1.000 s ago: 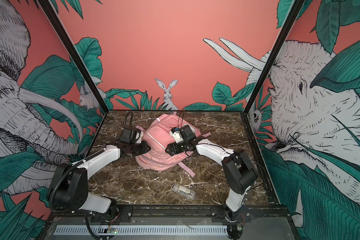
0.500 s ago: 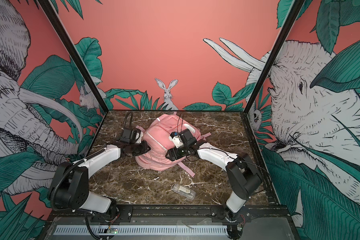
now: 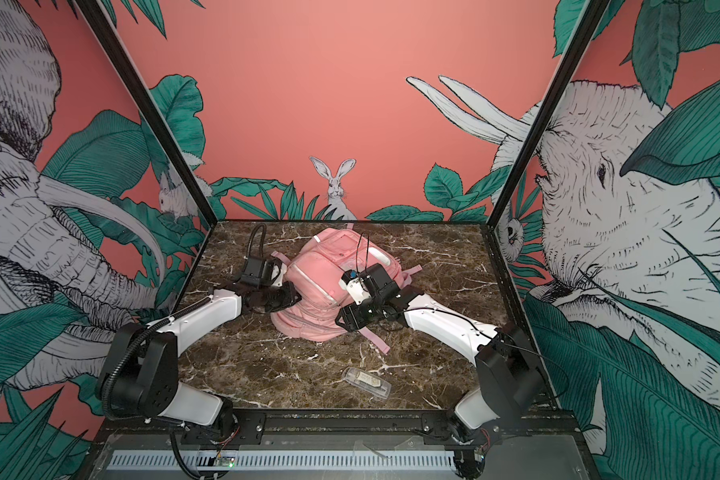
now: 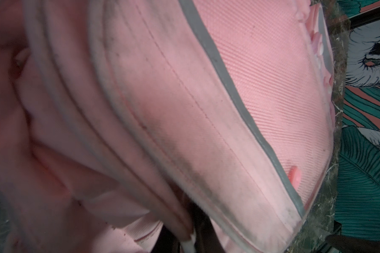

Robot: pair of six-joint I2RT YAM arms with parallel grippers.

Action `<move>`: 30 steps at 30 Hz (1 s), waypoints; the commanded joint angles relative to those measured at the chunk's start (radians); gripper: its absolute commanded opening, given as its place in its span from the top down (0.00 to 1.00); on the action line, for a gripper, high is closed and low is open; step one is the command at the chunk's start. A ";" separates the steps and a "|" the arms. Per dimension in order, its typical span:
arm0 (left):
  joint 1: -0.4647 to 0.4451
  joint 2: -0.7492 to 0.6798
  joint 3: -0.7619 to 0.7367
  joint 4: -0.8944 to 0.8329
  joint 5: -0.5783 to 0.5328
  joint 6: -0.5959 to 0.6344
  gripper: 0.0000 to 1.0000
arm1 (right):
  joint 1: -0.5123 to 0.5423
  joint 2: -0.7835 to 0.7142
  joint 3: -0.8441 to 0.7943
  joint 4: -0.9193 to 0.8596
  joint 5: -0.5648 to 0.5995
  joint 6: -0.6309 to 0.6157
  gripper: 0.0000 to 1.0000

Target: Pack the student bag

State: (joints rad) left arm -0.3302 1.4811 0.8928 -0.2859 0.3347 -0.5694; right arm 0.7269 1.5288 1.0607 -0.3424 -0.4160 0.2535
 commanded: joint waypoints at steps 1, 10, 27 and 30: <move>0.005 -0.009 -0.011 0.035 0.009 -0.004 0.86 | 0.003 0.045 0.045 -0.008 0.062 -0.019 0.36; 0.005 -0.012 -0.022 0.042 0.010 -0.009 0.86 | 0.027 0.159 0.128 -0.020 0.155 -0.011 0.54; 0.001 -0.005 -0.022 0.057 0.023 -0.020 0.86 | 0.046 0.200 0.119 -0.015 0.187 0.002 0.77; 0.002 -0.010 -0.020 0.055 0.022 -0.020 0.86 | 0.054 0.202 0.123 -0.019 0.199 -0.001 0.82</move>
State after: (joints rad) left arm -0.3283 1.4811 0.8814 -0.2695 0.3428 -0.5846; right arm 0.7673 1.7157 1.1732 -0.3569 -0.2401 0.2558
